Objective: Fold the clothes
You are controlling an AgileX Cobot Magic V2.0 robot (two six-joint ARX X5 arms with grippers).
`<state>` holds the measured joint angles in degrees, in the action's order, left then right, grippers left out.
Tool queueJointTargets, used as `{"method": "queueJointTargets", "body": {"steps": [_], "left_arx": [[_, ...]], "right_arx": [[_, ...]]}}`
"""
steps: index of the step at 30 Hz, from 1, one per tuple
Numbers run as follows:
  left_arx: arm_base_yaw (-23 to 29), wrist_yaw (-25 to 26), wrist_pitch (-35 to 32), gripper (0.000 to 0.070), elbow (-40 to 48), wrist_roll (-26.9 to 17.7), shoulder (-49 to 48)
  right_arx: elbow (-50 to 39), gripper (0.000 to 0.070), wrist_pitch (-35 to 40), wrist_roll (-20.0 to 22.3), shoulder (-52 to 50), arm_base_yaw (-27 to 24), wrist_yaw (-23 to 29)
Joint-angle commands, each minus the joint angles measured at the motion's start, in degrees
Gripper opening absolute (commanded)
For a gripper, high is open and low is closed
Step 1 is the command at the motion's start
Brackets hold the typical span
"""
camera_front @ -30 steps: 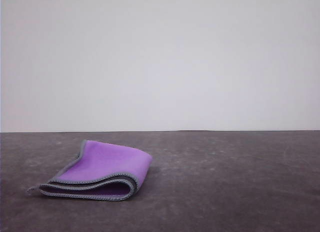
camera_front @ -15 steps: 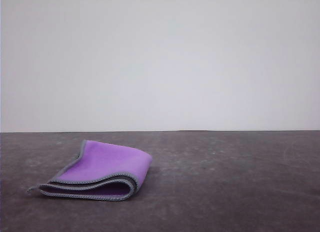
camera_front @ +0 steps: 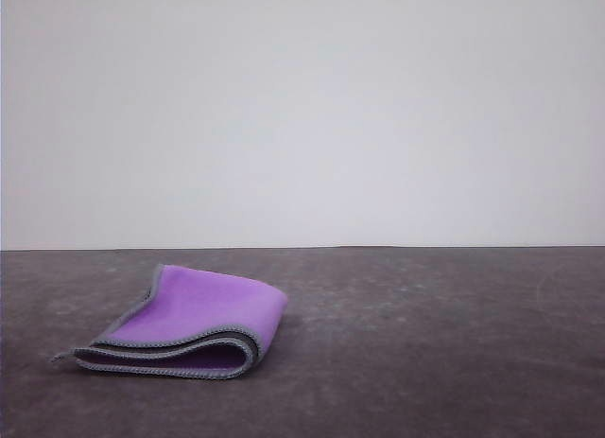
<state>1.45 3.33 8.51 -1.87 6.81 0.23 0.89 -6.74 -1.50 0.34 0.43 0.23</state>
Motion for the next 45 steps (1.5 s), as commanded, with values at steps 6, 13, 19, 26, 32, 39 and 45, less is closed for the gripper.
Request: {"method": "queueJointTargets", "body": {"steps": [6, 13, 19, 26, 32, 39, 45], "left_arx": [[0.02, 0.07, -0.61, 0.0000, 1.11, -0.55, -0.04], [0.02, 0.07, -0.63, 0.0000, 1.11, -0.56, -0.04], [0.02, 0.07, -0.61, 0.0000, 1.11, -0.57, -0.04], [0.04, 0.07, -0.61, 0.0000, 1.11, -0.57, -0.04], [0.02, 0.07, -0.61, 0.0000, 1.11, -0.55, -0.04], [0.02, 0.07, -0.63, 0.0000, 1.11, -0.55, -0.04], [0.02, 0.07, -0.61, 0.0000, 1.11, -0.55, -0.04]], "right_arx": [[-0.20, 0.0014, 0.76, 0.02, -0.13, 0.04, 0.22], [-0.20, 0.0014, 0.74, 0.02, -0.13, 0.04, 0.22], [-0.20, 0.0014, 0.74, 0.04, -0.13, 0.04, 0.22], [-0.20, 0.0014, 0.75, 0.03, -0.13, 0.04, 0.22], [-0.20, 0.0014, 0.74, 0.02, -0.13, 0.04, 0.22], [-0.20, 0.0014, 0.75, 0.02, -0.13, 0.04, 0.22], [-0.20, 0.0014, 0.76, 0.02, -0.13, 0.04, 0.22]]}}
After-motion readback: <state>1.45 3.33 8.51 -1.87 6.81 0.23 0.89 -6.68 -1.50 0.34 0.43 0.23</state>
